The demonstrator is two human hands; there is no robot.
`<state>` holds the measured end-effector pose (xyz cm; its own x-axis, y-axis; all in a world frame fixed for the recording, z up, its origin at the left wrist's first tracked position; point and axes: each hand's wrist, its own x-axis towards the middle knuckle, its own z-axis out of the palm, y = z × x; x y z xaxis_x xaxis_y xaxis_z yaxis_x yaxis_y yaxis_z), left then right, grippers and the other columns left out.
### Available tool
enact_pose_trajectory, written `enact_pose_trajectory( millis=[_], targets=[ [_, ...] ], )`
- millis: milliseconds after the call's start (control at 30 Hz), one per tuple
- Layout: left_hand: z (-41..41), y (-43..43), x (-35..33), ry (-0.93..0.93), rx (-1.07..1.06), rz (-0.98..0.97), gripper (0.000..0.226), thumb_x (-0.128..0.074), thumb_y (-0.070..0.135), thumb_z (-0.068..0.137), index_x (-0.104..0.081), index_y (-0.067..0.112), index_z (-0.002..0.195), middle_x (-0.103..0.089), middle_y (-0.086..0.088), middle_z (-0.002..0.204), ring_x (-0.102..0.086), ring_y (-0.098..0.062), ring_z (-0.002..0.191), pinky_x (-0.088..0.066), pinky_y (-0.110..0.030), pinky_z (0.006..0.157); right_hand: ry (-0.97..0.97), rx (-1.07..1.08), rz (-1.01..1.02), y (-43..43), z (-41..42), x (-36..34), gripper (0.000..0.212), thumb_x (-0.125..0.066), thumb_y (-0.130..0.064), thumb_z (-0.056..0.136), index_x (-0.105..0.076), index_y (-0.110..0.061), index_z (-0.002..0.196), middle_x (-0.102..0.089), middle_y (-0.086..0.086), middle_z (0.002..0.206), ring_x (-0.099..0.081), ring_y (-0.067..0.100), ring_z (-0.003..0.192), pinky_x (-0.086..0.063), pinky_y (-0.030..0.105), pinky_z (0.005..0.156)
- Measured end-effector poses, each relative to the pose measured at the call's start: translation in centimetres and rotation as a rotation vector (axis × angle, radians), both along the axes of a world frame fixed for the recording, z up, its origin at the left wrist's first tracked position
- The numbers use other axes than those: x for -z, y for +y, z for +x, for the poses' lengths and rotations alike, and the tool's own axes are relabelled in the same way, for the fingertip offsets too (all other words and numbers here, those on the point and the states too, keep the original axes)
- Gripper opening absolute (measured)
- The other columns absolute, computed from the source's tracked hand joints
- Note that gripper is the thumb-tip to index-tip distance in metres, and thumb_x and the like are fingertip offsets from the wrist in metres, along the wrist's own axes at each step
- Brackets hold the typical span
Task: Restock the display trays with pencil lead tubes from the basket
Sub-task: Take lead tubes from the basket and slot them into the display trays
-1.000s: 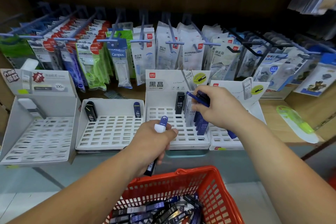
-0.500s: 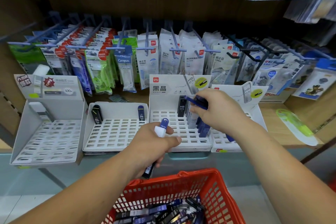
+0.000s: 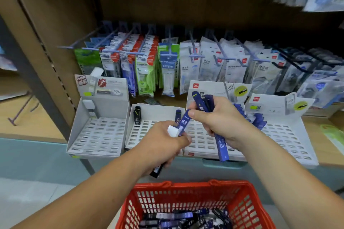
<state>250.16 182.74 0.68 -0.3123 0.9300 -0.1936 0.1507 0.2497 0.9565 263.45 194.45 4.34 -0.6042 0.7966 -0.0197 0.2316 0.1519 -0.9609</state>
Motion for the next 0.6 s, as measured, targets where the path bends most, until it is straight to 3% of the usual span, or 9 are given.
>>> enact_pose_trajectory(
  millis=[133,233,500,600],
  targets=[
    [-2.0,-1.0,0.6,0.006,-0.097,-0.045,0.018,-0.075,0.022,0.091,-0.060,0.013,0.095,-0.046,-0.012,0.058,-0.033,-0.019,0.035,-0.031,-0.022,0.041,0.007,0.069,-0.017,1.1,-1.0,0.3,0.008,-0.072,-0.009,0.093,-0.070,-0.013,0.100,-0.057,-0.008,0.054,-0.040,0.014,0.046,-0.034,0.028,0.044],
    [-2.8,-1.3,0.3,-0.034,-0.141,-0.031,0.020,-0.078,0.031,0.090,-0.063,0.023,0.100,-0.048,-0.008,0.056,-0.035,-0.020,0.038,-0.032,-0.024,0.043,-0.004,0.059,-0.011,1.2,-2.0,0.9,0.009,-0.072,-0.010,0.093,-0.069,-0.013,0.100,-0.056,-0.011,0.050,-0.040,0.015,0.046,-0.034,0.028,0.045],
    [-2.9,-0.7,0.2,-0.070,-0.070,0.029,0.018,-0.072,0.035,0.095,-0.066,0.019,0.088,-0.048,-0.006,0.056,-0.035,-0.019,0.041,-0.033,-0.026,0.044,0.045,-0.076,-0.014,1.1,-3.1,0.6,0.012,-0.066,-0.012,0.098,-0.073,-0.017,0.106,-0.053,-0.011,0.047,-0.038,0.014,0.044,-0.034,0.024,0.043],
    [-2.8,-0.6,-0.1,0.194,-0.090,0.054,0.026,-0.080,0.041,0.087,-0.066,0.019,0.089,-0.057,0.001,0.054,-0.044,-0.013,0.039,-0.037,-0.025,0.039,0.050,-0.065,-0.004,1.3,-3.2,0.9,0.012,-0.065,-0.014,0.099,-0.074,-0.017,0.105,-0.048,-0.007,0.047,-0.037,0.016,0.047,-0.034,0.025,0.043]
  ],
)
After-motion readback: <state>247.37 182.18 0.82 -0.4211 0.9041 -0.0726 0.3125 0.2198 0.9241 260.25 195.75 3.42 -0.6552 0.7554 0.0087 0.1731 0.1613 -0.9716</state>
